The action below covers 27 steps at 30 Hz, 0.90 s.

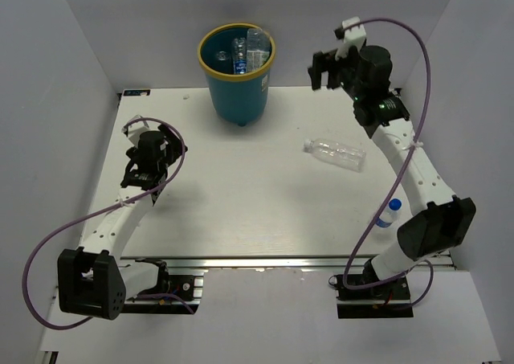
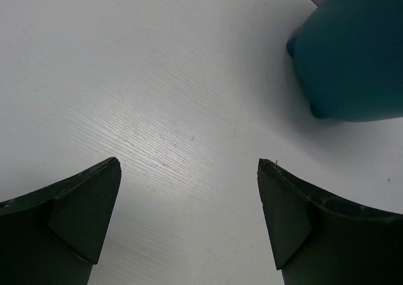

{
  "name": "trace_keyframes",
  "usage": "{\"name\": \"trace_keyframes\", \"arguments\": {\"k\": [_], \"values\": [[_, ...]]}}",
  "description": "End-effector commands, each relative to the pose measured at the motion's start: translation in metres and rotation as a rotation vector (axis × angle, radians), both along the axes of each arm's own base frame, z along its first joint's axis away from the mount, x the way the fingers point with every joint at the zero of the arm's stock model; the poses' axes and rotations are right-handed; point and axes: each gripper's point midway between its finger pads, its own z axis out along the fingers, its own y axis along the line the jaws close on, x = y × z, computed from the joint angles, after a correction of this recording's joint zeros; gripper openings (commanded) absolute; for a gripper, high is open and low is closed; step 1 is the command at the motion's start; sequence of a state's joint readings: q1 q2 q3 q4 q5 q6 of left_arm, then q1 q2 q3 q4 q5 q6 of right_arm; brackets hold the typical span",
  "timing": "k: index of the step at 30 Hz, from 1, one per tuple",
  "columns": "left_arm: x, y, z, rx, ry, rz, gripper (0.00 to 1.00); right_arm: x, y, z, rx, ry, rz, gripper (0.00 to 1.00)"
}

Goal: Put the plastic bottles in the bin

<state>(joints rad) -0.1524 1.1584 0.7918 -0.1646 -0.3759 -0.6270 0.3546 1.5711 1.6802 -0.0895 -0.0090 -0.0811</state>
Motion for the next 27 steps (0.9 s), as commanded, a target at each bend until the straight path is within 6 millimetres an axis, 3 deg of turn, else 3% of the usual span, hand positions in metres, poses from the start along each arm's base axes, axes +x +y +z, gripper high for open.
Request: {"name": "trace_keyframes", "arguments": {"k": [1, 2, 5, 9, 12, 19, 23, 27], "values": [[0.003, -0.005, 0.022, -0.011, -0.053, -0.038, 0.98, -0.025, -0.039, -0.136, -0.236, 0.395, 0.007, 0.89], [0.003, -0.007, 0.022, -0.013, -0.052, -0.049, 0.98, -0.036, -0.055, -0.161, -0.312, 0.478, 0.042, 0.89], [0.003, -0.011, 0.016, -0.022, -0.042, -0.069, 0.98, -0.047, -0.072, -0.204, -0.540, 0.572, 0.162, 0.89], [0.004, -0.012, 0.012, -0.017, -0.027, -0.076, 0.98, -0.031, -0.086, -0.232, -0.706, 0.635, 0.211, 0.89], [0.003, -0.008, 0.015, -0.008, -0.031, -0.061, 0.98, -0.030, -0.087, -0.258, -0.800, 0.700, 0.313, 0.89], [0.004, -0.010, 0.016, -0.009, -0.041, -0.067, 0.98, -0.015, -0.094, -0.307, -0.867, 0.756, 0.312, 0.89], [0.004, -0.007, 0.014, -0.006, -0.034, -0.051, 0.98, -0.016, -0.093, -0.341, -0.864, 0.857, 0.348, 0.89], [0.004, -0.005, 0.014, -0.001, -0.033, -0.045, 0.98, -0.014, -0.089, -0.357, -0.842, 0.887, 0.357, 0.89]]}}
